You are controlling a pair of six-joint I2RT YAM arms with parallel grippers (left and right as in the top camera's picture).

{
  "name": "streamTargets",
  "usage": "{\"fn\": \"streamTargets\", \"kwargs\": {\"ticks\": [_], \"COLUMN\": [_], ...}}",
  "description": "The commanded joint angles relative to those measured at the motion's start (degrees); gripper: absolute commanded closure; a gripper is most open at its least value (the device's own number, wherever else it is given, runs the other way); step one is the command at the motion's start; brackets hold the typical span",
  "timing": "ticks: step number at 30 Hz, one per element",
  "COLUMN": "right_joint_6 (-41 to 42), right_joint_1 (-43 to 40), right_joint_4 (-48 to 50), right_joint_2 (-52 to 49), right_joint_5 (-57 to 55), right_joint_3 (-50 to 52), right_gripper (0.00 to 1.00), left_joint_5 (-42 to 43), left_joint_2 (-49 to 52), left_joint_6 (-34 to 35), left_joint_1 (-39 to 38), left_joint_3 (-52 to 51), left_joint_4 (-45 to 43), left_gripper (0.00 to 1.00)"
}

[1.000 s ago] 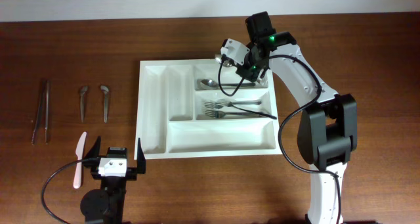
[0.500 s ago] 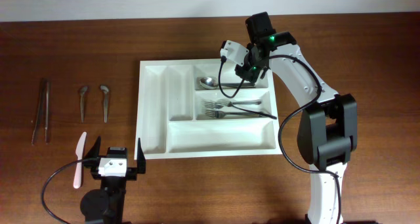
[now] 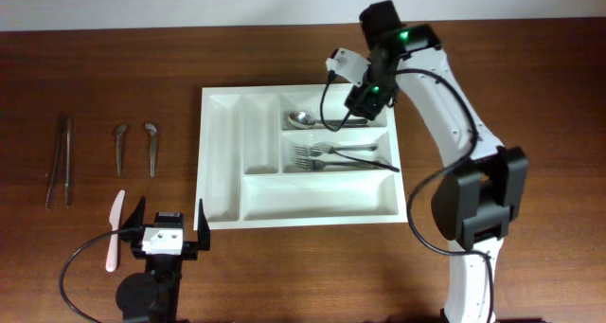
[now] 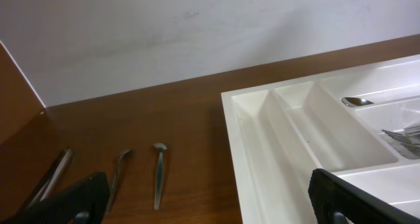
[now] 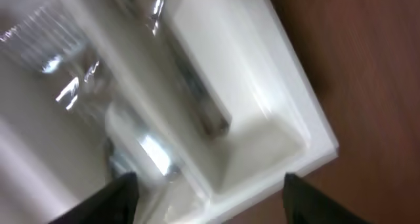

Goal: Pack container
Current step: 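Open the right gripper and lift it away from the tray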

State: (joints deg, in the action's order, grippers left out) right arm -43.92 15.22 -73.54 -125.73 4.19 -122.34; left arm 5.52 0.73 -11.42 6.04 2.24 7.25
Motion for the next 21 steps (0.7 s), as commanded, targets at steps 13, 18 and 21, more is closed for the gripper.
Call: {"fn": "streamTargets", "kwargs": {"ticks": [13,18,21], "right_joint_6": [9.7,20.46,29.33], "right_joint_1": [0.02,-0.76,-1.51], "right_joint_4": [-23.8,-23.82,-23.82], "right_joint_2": [4.31,4.31,4.31], "right_joint_5": [-9.2,-8.74,-5.73], "right_joint_3": [-6.88,-6.84,-6.54], "right_gripper": [0.24,0.15,0.09], "left_joint_5": [-0.44,-0.44,-0.44], "left_joint_2": [-0.44,-0.44,-0.44], "left_joint_6": [-0.87,-0.9,-0.9], "left_joint_1": [0.24,0.24,0.24], "left_joint_3": [-0.33,-0.33,-0.33], "left_joint_4": [0.0,0.0,0.0], "left_gripper": [0.01,0.01,0.01]}}
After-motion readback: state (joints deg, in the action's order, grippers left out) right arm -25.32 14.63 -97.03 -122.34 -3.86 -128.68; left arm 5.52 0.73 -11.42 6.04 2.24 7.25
